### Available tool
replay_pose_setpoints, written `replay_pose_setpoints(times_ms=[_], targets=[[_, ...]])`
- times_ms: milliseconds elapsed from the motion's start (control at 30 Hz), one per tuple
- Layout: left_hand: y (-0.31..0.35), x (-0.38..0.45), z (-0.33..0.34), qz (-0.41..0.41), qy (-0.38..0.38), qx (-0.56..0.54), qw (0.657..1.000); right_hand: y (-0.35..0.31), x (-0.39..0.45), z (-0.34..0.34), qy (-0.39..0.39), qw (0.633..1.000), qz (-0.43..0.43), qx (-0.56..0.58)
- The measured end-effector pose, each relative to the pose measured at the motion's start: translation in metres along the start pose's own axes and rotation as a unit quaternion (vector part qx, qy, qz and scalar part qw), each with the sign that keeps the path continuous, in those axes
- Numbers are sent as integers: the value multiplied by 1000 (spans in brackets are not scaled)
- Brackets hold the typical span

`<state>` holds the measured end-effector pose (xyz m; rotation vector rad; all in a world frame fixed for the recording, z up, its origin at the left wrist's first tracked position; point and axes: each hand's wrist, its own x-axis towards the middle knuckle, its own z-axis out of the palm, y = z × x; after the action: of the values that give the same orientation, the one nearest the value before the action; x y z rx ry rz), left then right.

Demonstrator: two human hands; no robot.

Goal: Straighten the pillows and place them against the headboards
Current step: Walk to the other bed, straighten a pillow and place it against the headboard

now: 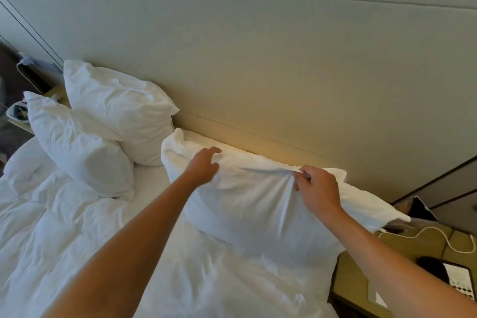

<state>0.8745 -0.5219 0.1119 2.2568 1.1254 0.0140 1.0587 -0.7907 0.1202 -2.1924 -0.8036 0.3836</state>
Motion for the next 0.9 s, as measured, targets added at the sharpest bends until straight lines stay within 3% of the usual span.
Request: replay_pose_setpoints(times_ms=[100,233,367,533,900], targets=[[9,4,26,41,-55,31,997,8,5,-8,-4,1000,4,3],[11,16,32,38,-45,93,994,21,3,-16,-12,1000,2,-20],[0,25,27,27,6,137,990,29,4,-14,-8,1000,5,-29],[-11,27,17,47,101,87,990,26,20,-14,1,999,6,-48],[-18,42,-34,36,194,14,980,-6,42,0,-22,999,-19,-12]])
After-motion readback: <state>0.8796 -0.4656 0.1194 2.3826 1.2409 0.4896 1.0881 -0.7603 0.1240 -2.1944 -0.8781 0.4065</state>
